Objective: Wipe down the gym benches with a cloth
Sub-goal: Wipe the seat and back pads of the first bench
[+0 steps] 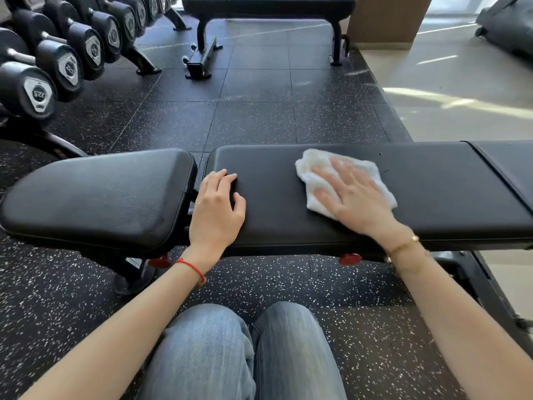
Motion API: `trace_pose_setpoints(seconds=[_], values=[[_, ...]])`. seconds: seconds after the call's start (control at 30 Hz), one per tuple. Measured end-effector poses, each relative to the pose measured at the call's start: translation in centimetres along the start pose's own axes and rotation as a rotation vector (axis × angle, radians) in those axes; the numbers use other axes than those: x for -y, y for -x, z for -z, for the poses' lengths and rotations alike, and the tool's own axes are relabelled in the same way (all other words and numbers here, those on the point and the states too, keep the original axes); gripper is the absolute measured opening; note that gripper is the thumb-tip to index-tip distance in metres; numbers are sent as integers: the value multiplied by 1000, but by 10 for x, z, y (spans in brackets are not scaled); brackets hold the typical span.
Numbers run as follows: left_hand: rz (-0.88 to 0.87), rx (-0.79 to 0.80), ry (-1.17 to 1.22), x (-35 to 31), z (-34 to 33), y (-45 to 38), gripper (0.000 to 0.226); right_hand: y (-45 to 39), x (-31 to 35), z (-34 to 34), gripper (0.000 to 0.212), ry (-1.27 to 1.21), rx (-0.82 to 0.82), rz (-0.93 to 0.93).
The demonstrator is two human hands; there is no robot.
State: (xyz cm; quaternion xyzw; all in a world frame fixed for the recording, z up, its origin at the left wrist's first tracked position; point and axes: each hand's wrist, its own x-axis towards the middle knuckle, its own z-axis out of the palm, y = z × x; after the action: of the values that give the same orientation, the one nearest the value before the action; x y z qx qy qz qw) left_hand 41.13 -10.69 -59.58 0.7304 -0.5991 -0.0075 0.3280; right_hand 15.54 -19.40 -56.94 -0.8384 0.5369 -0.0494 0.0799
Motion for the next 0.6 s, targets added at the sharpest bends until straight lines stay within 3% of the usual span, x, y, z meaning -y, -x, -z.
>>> trace_pose_setpoints(seconds=[0.13, 0.27, 0.4, 0.6], values=[[8, 7, -5, 0, 0, 0, 40, -28, 18, 2, 59, 20, 3, -61], [10, 32, 43, 2, 2, 1, 41, 10, 46, -8, 63, 23, 30, 147], [-12, 124, 131, 15, 9, -3, 42, 63, 46, -25, 58, 74, -127, 330], [-98, 179, 216, 40, 14, -5, 39, 67, 75, -53, 61, 203, -291, 390]])
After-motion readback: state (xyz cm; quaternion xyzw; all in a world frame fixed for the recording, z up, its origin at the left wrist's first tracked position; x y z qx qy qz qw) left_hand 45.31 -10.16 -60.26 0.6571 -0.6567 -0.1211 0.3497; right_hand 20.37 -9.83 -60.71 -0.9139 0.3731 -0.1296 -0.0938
